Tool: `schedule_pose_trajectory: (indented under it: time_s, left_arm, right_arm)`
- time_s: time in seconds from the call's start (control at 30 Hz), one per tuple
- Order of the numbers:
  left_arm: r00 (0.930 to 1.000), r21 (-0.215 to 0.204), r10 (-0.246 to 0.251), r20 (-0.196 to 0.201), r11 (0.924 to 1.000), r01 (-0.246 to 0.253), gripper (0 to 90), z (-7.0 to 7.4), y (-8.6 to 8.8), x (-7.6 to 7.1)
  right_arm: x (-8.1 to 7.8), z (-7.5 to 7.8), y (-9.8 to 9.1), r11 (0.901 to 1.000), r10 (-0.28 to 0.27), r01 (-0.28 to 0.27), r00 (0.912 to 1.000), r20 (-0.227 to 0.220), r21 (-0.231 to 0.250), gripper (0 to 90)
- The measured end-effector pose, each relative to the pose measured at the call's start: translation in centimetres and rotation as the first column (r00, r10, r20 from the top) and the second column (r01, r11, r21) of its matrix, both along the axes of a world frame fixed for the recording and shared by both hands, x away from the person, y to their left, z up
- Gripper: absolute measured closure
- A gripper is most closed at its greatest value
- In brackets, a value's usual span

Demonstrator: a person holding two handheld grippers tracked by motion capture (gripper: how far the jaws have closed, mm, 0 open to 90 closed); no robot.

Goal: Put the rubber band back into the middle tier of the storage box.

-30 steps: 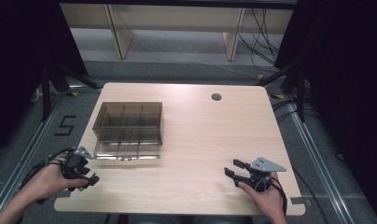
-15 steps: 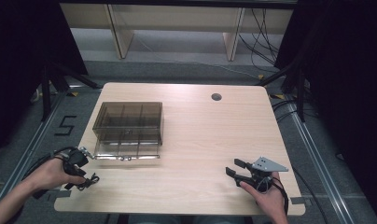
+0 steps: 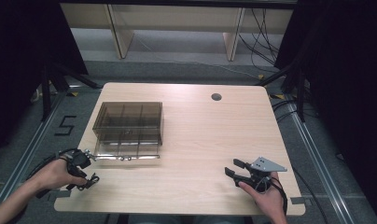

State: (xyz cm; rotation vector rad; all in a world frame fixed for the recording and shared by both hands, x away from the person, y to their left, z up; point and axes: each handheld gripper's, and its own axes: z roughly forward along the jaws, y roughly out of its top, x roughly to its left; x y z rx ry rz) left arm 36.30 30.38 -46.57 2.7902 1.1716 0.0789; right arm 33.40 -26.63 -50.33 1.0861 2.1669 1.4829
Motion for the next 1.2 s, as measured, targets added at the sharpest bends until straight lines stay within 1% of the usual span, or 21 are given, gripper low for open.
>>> schedule_pose_trajectory:
  time_s: [0.03,0.07,0.1,0.13,0.17,0.23,0.27,0.33,0.37,0.4,0.53,0.57,0.63,0.73,0.77,0.8,0.83,0.87,0.9,1.07,1.2]
  left_arm:
    - [1.0,0.007,-0.008,-0.006,0.9999,0.008,54.4,-0.1,0.0,0.1]
    - [1.0,0.014,0.006,-0.008,0.9999,-0.005,54.8,-0.2,-0.1,0.1]
    - [0.9999,0.0,0.015,0.002,0.9999,-0.015,55.3,-0.4,-0.2,0.1]
    - [0.9999,0.007,0.009,-0.006,0.9999,-0.009,55.7,-0.5,-0.2,0.3]
    - [0.9997,0.023,-0.016,-0.016,0.9996,0.016,56.1,-0.5,-0.1,0.4]
    - [0.9996,0.025,-0.023,-0.016,0.9994,0.023,57.8,-0.6,-0.1,0.5]
    - [0.9997,0.022,-0.009,-0.023,0.9997,0.01,58.8,-0.7,-0.2,0.4]
    - [0.9997,0.019,-0.018,-0.018,0.9997,0.018,60.3,-0.8,-0.2,0.5]
    - [0.9995,0.002,0.024,-0.019,0.9997,-0.024,60.3,-1.0,-0.5,0.2]
    - [0.9986,0.039,-0.04,-0.033,0.9984,0.041,61.5,-0.9,-0.3,0.5]
    - [0.9977,0.046,-0.053,-0.042,0.9974,0.055,64.1,-0.9,-0.3,0.5]
    - [0.9979,0.044,-0.058,-0.03,0.9973,0.059,64.5,-1.1,-0.3,0.5]
    - [0.9973,0.048,-0.063,-0.036,0.9967,0.065,65.4,-1.2,-0.3,0.5]
    - [0.9966,0.059,-0.071,-0.042,0.9956,0.073,66.7,-1.4,-0.2,0.5]
    - [0.9966,0.057,-0.071,-0.041,0.9957,0.074,67.1,-1.5,-0.2,0.5]
    - [0.9986,0.039,-0.045,-0.028,0.9981,0.047,67.5,-1.7,-0.2,0.4]
    - [0.9983,0.042,-0.048,-0.032,0.9979,0.049,68.0,-1.8,-0.2,0.4]
    - [0.9954,0.069,-0.079,-0.054,0.9942,0.083,68.6,-1.6,-0.1,0.6]
    - [0.9957,0.066,-0.082,-0.045,0.9943,0.085,69.3,-1.8,0.0,0.6]
    - [0.9947,0.078,-0.095,-0.039,0.9922,0.098,74.9,-1.8,0.1,0.7]
    - [0.9921,0.09,-0.117,-0.046,0.9886,0.121,79.8,-1.8,0.0,0.7]
  right_arm:
    - [0.0,0.0,0.0,1.0,0.0,0.0,1.0,0.0,0.001,44.3]
    - [-0.3,0.0,0.2,0.9996,-0.019,0.019,0.9991,-0.039,0.021,44.3]
    - [-0.1,-0.1,0.3,0.9996,-0.004,0.004,0.9998,-0.017,0.026,44.3]
    - [0.0,-0.1,0.3,0.9997,0.004,-0.004,0.9999,-0.01,0.025,44.3]
    - [-0.1,-0.1,0.4,0.9997,0.005,-0.005,0.9999,-0.013,0.024,44.3]
    - [-0.1,-0.2,0.4,0.9995,0.007,-0.006,0.9998,-0.019,0.031,44.3]
    - [0.1,-0.2,0.3,0.9998,0.012,-0.012,0.9999,0.008,0.014,44.3]
    - [0.1,-0.2,0.3,0.9998,0.012,-0.012,0.9999,0.007,0.013,44.3]
    - [0.2,-0.2,0.3,0.9999,0.012,-0.012,0.9999,0.011,0.008,44.4]
    - [0.2,-0.2,0.3,0.9999,0.012,-0.012,0.9998,0.014,0.007,44.3]
    - [0.1,-0.2,0.3,0.9999,0.011,-0.011,0.9999,-0.001,0.01,44.3]
    - [0.2,-0.2,0.3,0.9999,0.014,-0.014,0.9999,0.002,0.009,44.3]
    - [0.2,-0.2,0.3,0.9999,0.011,-0.011,0.9998,0.016,0.0,44.3]
    - [0.2,-0.2,0.3,0.9999,0.011,-0.011,0.9998,0.016,0.0,44.3]
    - [0.2,-0.2,0.3,0.9999,0.011,-0.011,0.9997,0.02,-0.002,44.3]
    - [0.2,-0.2,0.4,0.9998,0.015,-0.015,0.9999,0.001,0.01,44.3]
    - [0.2,-0.2,0.3,0.9999,0.013,-0.013,0.9998,0.016,0.001,44.3]
    - [0.2,-0.2,0.3,0.9999,0.012,-0.012,0.9998,0.014,0.001,44.3]
    - [0.2,-0.2,0.3,0.9999,0.013,-0.013,0.9998,0.015,0.001,44.3]
    - [0.2,-0.2,0.3,0.9999,0.015,-0.015,0.9998,0.012,0.0,44.3]
    - [0.2,-0.2,0.3,0.9999,0.015,-0.015,0.9998,0.011,0.005,44.3]
